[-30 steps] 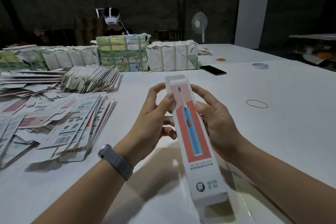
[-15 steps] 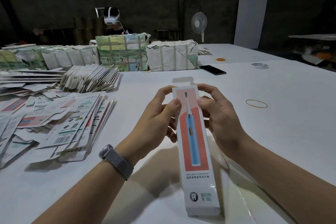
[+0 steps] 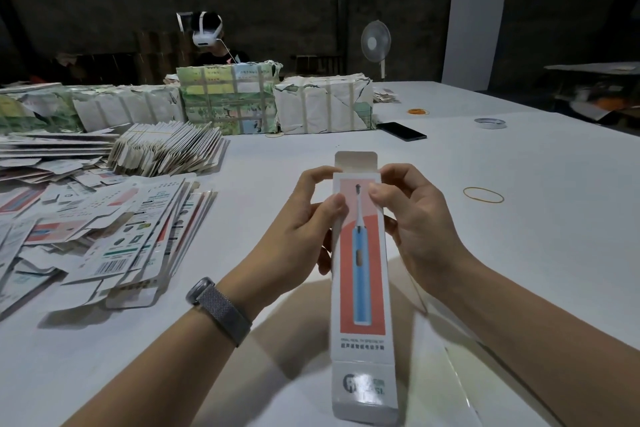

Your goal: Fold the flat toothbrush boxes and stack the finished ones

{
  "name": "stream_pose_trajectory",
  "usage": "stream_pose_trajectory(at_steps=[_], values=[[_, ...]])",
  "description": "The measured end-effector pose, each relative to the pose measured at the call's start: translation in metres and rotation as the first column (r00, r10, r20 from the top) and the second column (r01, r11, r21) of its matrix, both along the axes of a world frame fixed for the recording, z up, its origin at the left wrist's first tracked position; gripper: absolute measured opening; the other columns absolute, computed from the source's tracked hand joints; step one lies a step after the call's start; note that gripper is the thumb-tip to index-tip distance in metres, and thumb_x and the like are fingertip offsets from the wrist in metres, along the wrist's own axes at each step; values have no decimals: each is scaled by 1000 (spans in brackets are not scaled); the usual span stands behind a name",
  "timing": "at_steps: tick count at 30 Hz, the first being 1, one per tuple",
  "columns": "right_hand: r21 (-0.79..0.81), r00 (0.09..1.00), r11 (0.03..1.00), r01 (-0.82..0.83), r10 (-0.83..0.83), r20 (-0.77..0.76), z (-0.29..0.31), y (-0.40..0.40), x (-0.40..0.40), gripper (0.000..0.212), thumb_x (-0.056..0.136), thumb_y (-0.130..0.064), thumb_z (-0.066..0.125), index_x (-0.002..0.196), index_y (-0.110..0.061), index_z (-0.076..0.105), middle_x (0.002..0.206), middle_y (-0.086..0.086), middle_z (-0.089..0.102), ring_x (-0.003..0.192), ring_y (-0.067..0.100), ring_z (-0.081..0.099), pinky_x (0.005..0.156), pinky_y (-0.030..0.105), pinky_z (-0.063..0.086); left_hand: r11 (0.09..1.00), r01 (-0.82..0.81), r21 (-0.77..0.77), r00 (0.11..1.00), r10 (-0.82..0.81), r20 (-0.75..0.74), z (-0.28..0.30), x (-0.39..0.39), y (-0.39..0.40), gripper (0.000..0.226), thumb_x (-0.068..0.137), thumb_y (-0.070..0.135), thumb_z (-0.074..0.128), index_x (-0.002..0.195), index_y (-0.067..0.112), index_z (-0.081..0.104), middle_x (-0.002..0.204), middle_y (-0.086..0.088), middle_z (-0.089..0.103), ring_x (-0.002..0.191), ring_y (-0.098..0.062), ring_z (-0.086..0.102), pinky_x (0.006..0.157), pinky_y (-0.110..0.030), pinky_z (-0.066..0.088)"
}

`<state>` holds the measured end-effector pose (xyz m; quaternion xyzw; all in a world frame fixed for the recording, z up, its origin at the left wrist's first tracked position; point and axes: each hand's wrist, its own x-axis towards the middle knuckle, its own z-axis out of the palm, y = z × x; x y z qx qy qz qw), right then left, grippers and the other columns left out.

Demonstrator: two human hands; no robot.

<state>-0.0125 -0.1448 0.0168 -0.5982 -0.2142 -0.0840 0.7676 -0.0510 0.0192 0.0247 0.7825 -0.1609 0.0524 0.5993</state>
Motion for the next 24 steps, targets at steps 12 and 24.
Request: stream_pose_trajectory(at_steps=[12, 24], values=[[-69, 996, 996, 52, -47, 72, -2, 0, -2, 21, 98, -10, 58, 101, -29, 49, 100, -5, 65, 87, 23, 73, 64, 29, 60, 991, 65, -116, 993, -76, -92, -3, 1, 6, 44, 89, 51, 50, 130, 39, 41, 80, 1, 75, 70, -15, 70, 53, -23, 52], [-158, 999, 987, 13, -8, 36, 0, -1, -3, 11, 101, -20, 55, 103, -29, 62, 94, -8, 69, 83, 20, 74, 66, 24, 58, 997, 42, -67, 997, -46, -63, -1, 1, 5, 32, 95, 47, 50, 125, 36, 46, 79, -3, 72, 71, -21, 70, 56, -28, 52]])
